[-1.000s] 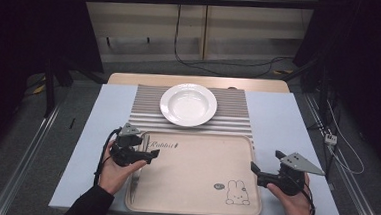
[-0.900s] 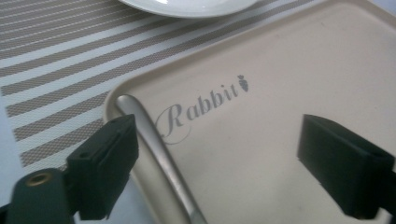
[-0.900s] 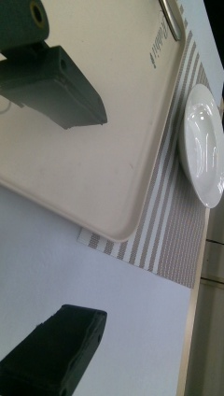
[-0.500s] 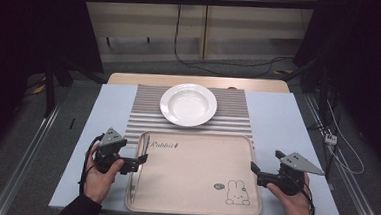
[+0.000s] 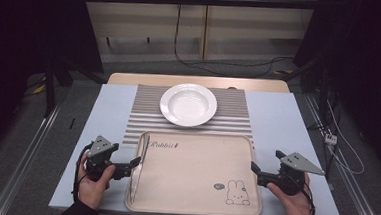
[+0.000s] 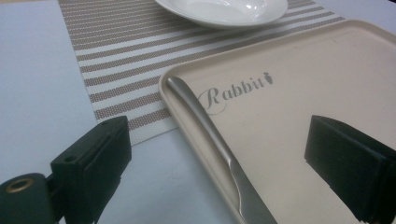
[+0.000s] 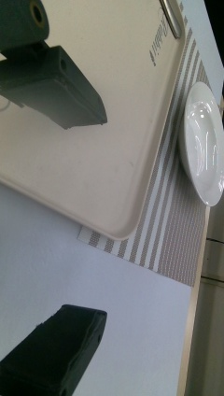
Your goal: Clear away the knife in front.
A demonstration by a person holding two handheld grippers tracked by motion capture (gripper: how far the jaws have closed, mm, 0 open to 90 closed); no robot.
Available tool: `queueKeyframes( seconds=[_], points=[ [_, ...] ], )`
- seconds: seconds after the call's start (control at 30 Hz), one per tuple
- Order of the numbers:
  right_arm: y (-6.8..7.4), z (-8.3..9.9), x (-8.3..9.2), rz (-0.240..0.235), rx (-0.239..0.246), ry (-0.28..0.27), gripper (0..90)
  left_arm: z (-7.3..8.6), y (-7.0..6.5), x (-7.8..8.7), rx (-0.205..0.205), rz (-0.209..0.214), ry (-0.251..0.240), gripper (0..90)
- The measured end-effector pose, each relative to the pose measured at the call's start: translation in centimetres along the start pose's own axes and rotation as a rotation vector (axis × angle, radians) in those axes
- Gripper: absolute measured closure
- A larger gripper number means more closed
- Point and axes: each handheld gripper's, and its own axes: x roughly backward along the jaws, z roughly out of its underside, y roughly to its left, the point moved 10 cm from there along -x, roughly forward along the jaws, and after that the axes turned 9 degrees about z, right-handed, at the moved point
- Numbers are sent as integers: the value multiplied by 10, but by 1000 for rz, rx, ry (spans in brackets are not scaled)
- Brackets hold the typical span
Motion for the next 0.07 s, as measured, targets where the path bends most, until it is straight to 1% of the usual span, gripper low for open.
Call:
queueKeyframes(
  seconds=[0.07],
  points=[
    [0,0,0,-1,2,1,60,0,0,-1,-1,-1,0,70]
  ],
)
